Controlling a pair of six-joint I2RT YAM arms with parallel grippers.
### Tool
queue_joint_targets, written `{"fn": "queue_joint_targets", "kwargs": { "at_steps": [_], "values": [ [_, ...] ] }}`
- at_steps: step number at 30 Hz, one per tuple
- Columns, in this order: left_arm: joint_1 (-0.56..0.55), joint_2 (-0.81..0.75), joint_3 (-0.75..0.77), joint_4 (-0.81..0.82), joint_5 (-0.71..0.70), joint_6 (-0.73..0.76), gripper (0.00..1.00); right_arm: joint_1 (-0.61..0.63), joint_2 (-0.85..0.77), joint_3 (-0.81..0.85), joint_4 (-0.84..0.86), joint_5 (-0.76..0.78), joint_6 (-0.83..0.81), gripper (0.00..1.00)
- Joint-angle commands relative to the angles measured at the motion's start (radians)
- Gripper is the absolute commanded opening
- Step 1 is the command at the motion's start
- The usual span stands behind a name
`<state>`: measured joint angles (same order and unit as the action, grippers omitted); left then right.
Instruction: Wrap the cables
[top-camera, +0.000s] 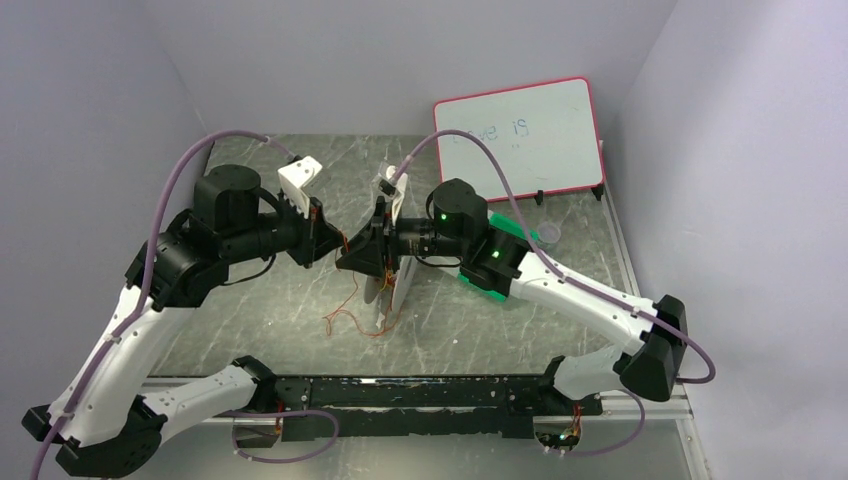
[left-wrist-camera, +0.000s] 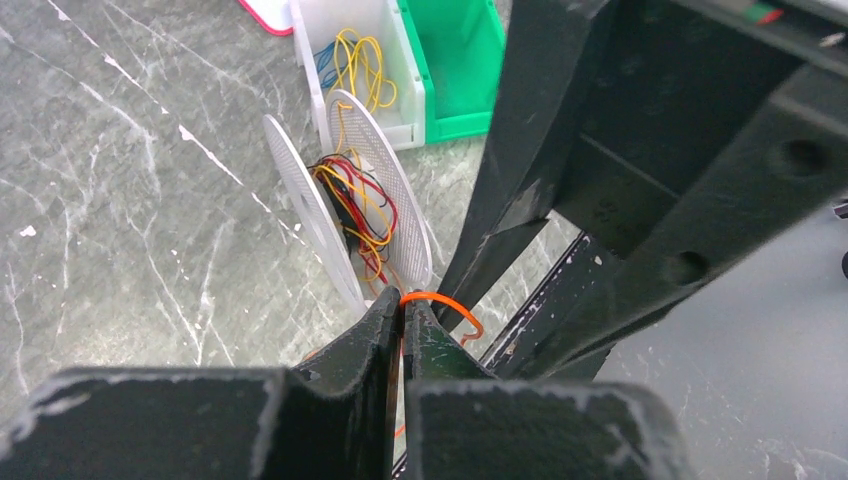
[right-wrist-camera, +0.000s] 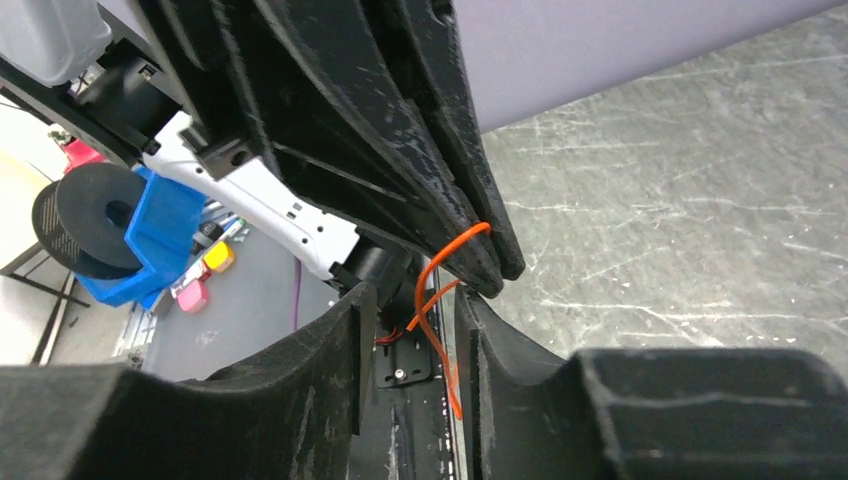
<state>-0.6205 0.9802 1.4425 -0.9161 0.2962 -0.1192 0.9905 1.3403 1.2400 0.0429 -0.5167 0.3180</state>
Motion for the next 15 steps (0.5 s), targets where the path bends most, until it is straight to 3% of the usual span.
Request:
{"fn": "queue_joint_targets", "kwargs": {
  "at_steps": [1, 4, 9, 15],
  "values": [
    [0.001, -0.021, -0.008, 0.038, 0.049, 0.001, 0.07, 0.003, 0.027, -0.005, 0.039, -0.021, 0.021, 0.37],
    [0.001, -0.026, -0.012, 0.038, 0.054, 0.004, 0.07, 0.003, 0.039, -0.003, 0.046, -0.024, 0.027, 0.3],
    [0.002, -0.036, -0.02, 0.037, 0.051, 0.005, 0.07, 0.002, 0.029, -0.013, 0.06, -0.04, 0.027, 0.0],
    [0.001, -0.043, -0.024, 0.035, 0.039, -0.001, 0.07, 0.003, -0.021, -0.046, 0.06, -0.012, 0.018, 0.0]
  ]
}}
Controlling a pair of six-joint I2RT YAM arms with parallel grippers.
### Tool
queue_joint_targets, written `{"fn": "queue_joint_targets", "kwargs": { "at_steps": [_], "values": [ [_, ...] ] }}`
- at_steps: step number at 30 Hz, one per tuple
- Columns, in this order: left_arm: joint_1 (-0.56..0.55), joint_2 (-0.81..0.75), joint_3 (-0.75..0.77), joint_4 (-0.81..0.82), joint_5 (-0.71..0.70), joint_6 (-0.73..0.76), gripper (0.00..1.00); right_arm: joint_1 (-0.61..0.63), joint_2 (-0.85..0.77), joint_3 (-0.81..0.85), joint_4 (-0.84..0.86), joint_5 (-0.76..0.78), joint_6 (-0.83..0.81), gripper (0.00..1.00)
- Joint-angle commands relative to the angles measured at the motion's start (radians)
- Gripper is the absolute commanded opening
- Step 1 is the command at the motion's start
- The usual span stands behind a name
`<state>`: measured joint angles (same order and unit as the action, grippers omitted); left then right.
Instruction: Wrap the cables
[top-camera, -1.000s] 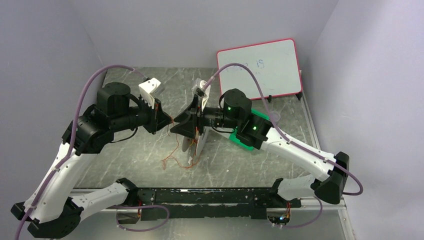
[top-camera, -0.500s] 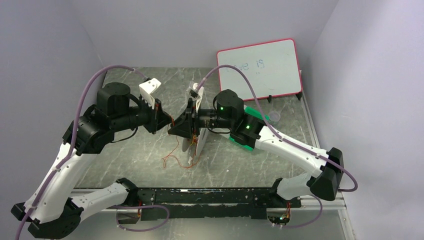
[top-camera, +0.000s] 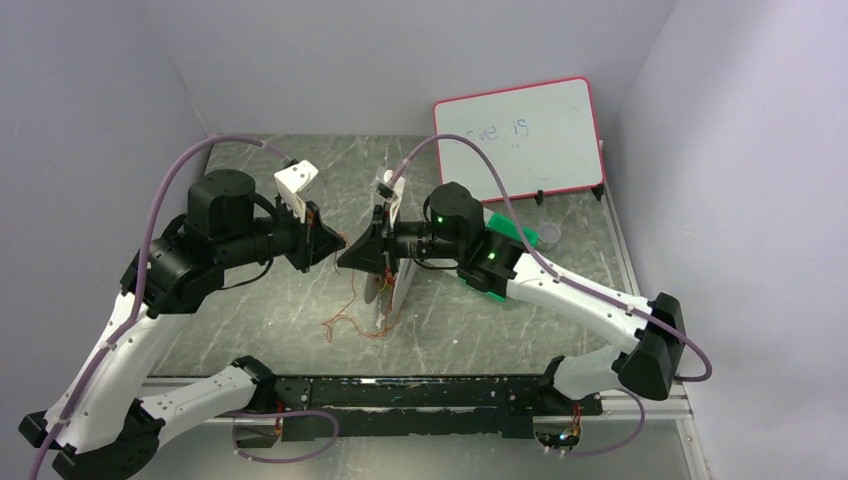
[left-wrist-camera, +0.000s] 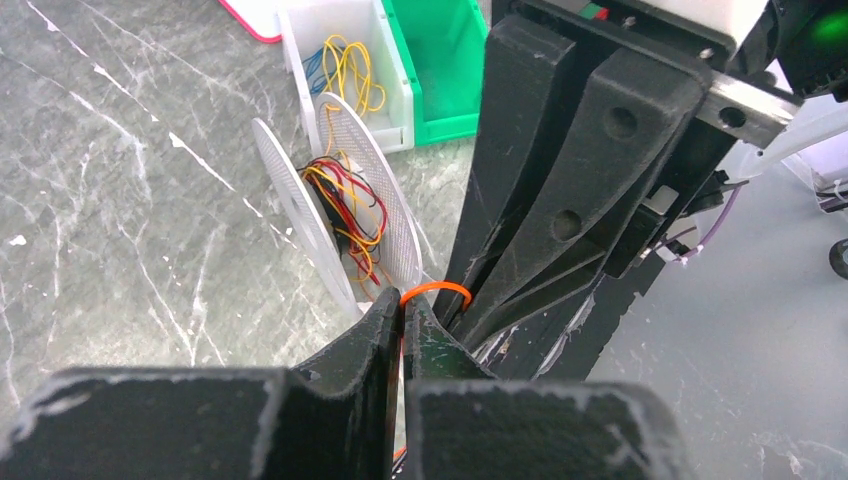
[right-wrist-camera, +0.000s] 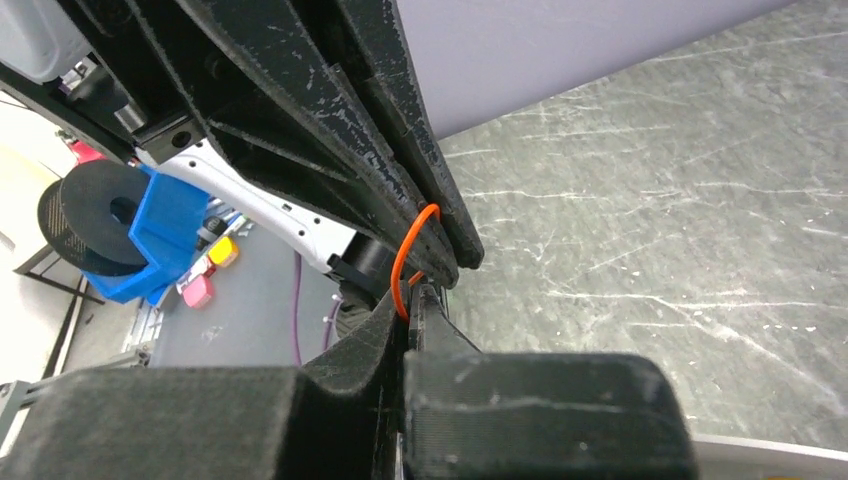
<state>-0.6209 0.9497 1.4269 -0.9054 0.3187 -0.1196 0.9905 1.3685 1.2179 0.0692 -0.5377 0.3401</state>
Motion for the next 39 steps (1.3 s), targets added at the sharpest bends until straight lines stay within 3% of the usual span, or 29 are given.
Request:
{"fn": "queue_joint_targets", "kwargs": {
  "at_steps": [1, 3, 9, 11, 17, 26, 34, 39],
  "values": [
    [0.001, -0.012, -0.008, 0.024, 0.012, -0.001, 0.07, 0.003, -0.059, -0.029, 0.03, 0.014, -0.007, 0.0],
    [0.002, -0.014, -0.003, 0.022, -0.009, -0.002, 0.1, 0.003, -0.078, -0.034, 0.014, 0.028, -0.018, 0.0],
    [0.002, -0.058, -0.026, 0.078, -0.052, -0.033, 0.55, 0.003, -0.141, -0.06, -0.033, 0.09, -0.049, 0.0],
    [0.002, -0.078, -0.044, 0.108, -0.02, -0.04, 0.59, 0.003, -0.162, -0.068, -0.044, 0.113, -0.058, 0.0],
    [0.002, -0.153, -0.138, 0.243, 0.058, -0.114, 0.65, 0.003, -0.239, -0.102, -0.071, 0.14, -0.128, 0.0],
    [0.001, -0.242, -0.358, 0.554, 0.215, -0.341, 0.65, 0.002, -0.357, -0.164, -0.036, 0.105, -0.338, 0.0],
    [0.001, -0.254, -0.503, 0.856, 0.406, -0.508, 0.64, 0.003, -0.382, -0.194, 0.073, -0.093, -0.396, 0.0],
    [0.002, -0.24, -0.525, 0.973, 0.524, -0.554, 0.58, 0.003, -0.358, -0.179, 0.113, -0.17, -0.377, 0.0]
  ]
}}
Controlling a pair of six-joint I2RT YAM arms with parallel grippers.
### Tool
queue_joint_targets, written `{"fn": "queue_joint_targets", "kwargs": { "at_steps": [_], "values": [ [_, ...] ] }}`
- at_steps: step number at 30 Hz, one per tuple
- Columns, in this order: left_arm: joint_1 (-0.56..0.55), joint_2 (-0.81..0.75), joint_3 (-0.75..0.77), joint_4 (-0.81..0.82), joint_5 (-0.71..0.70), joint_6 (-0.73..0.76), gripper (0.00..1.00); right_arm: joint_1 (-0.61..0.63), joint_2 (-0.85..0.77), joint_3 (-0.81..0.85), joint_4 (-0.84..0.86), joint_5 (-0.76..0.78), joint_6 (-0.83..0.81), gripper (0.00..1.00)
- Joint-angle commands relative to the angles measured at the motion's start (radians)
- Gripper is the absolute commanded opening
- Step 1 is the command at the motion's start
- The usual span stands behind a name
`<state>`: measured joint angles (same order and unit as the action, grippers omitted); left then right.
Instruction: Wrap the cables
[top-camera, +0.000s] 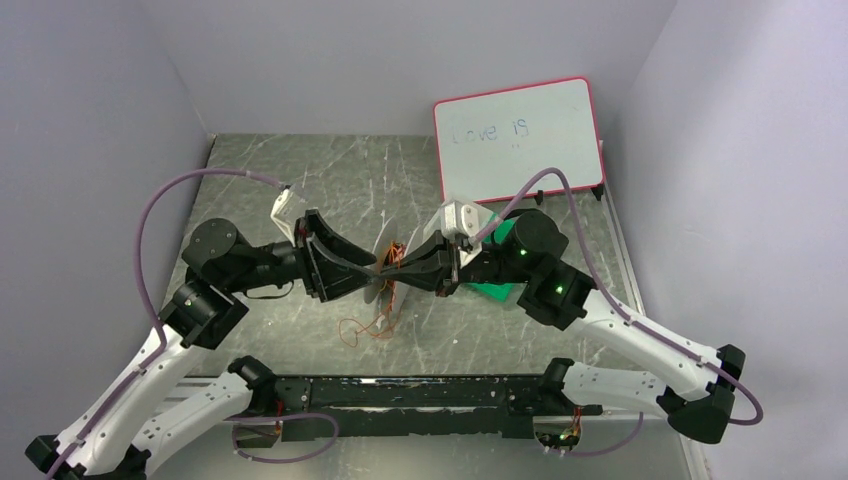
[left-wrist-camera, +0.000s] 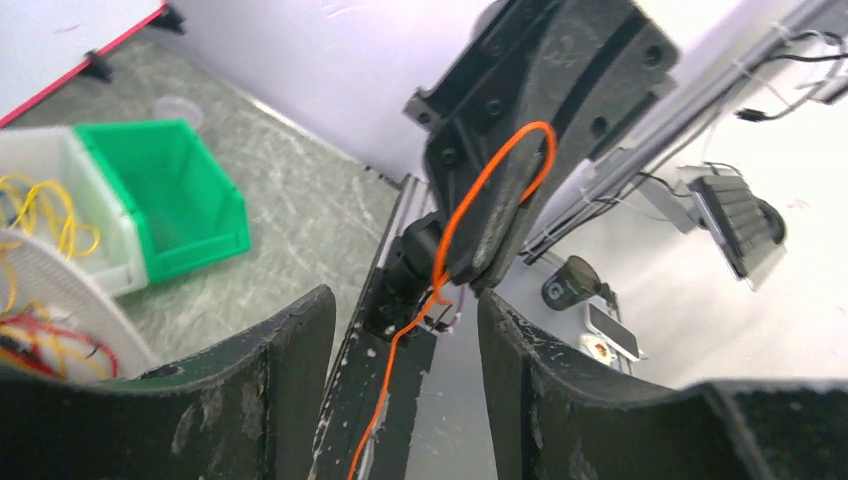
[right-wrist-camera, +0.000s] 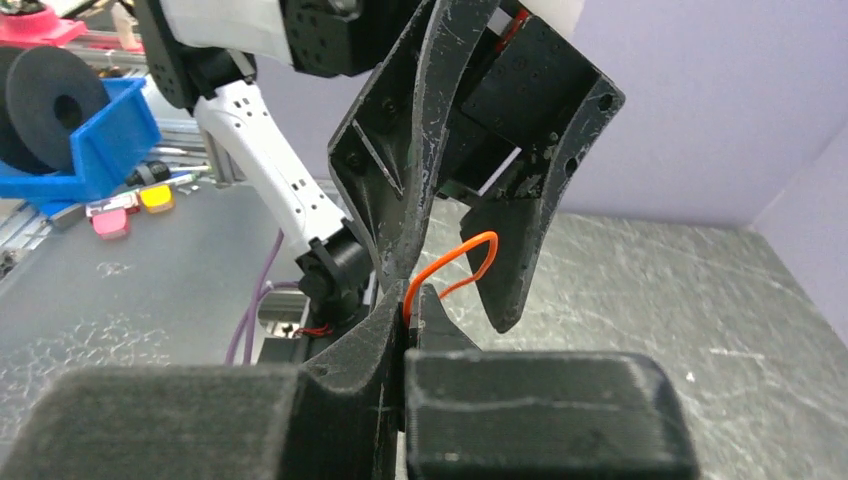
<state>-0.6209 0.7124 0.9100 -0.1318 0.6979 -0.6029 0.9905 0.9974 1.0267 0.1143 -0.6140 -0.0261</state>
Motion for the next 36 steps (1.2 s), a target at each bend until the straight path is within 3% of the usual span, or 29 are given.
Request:
{"fn": "queue_joint_targets", "kwargs": {
  "at_steps": [1, 7, 15, 21, 29, 36],
  "values": [
    [0.002, 0.0, -0.013, 0.218, 0.166, -0.078, 0.57, 0.003, 0.016, 0.015, 0.074, -0.106, -0.008, 0.0],
    [0.002, 0.02, -0.038, 0.319, 0.279, -0.125, 0.52, 0.003, 0.012, 0.007, 0.125, -0.151, 0.015, 0.0],
    [0.001, 0.032, -0.039, 0.318, 0.305, -0.117, 0.44, 0.002, 0.015, 0.0, 0.174, -0.181, 0.041, 0.0],
    [0.002, 0.032, -0.043, 0.33, 0.312, -0.125, 0.12, 0.003, 0.021, -0.003, 0.173, -0.202, 0.046, 0.0],
    [0.002, 0.019, -0.038, 0.327, 0.297, -0.12, 0.07, 0.003, 0.01, -0.013, 0.137, -0.205, 0.037, 0.0],
    [0.002, -0.009, 0.028, 0.092, 0.217, 0.034, 0.07, 0.002, -0.053, -0.065, 0.056, -0.152, 0.036, 0.0]
  ]
}}
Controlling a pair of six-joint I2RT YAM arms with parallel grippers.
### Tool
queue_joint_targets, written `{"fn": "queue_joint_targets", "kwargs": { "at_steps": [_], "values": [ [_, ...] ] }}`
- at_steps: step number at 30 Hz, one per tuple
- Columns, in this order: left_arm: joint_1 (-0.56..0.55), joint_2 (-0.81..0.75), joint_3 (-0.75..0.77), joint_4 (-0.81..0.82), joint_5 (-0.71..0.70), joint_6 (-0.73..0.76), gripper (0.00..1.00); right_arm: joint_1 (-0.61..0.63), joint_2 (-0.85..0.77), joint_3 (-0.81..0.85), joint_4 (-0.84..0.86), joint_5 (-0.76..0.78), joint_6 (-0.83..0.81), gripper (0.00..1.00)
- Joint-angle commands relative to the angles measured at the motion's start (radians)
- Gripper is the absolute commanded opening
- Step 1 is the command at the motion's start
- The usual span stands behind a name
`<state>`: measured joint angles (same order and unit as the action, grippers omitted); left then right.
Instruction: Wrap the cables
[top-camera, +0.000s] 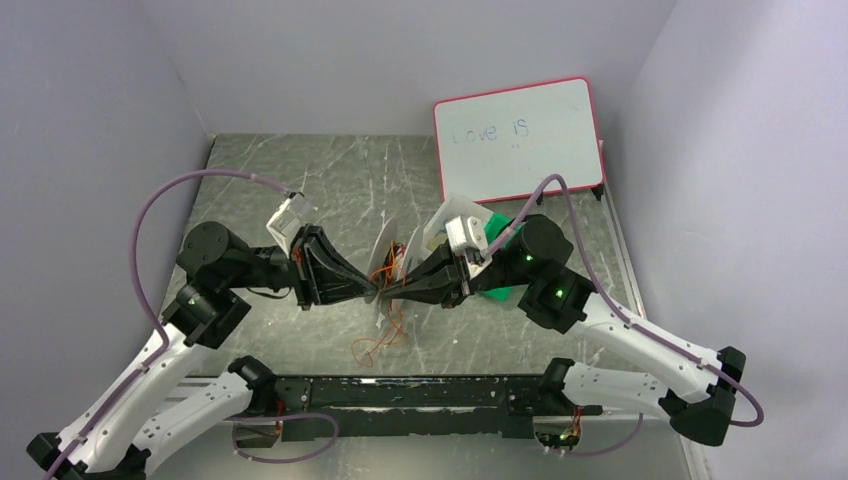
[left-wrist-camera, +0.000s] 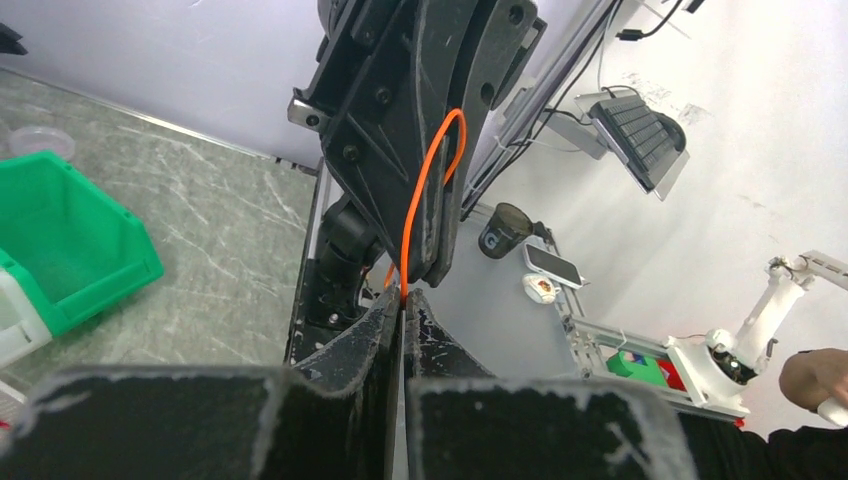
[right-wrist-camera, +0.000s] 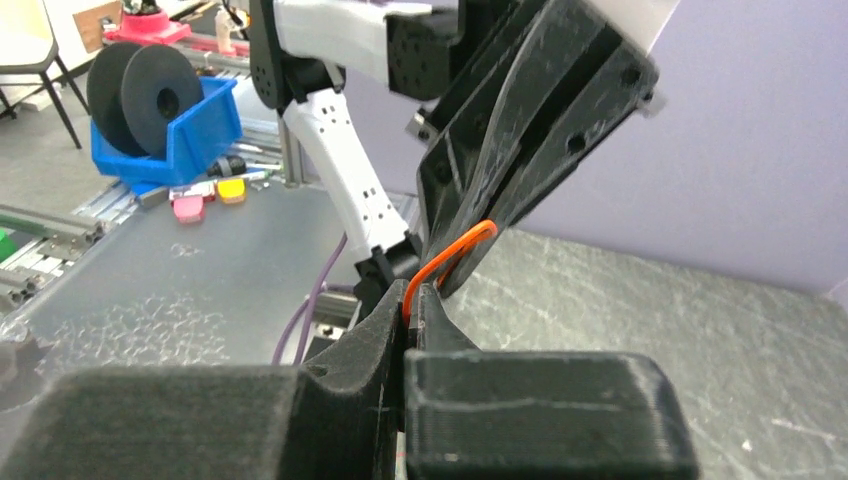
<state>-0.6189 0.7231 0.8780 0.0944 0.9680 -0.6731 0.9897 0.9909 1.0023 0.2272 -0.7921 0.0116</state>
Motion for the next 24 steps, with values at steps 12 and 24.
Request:
{"fn": "queue_joint_targets", "kwargs": {
  "at_steps": [12, 24],
  "values": [
    [0.0, -0.03, 0.227, -0.512, -0.18, 0.352, 0.07, 0.003, -0.155, -0.109, -0.424, 0.16, -0.005, 0.0],
    [-0.001, -0.018, 0.274, -0.67, -0.285, 0.442, 0.07, 0.003, -0.229, -0.219, -0.504, 0.479, 0.08, 0.0]
  ]
}}
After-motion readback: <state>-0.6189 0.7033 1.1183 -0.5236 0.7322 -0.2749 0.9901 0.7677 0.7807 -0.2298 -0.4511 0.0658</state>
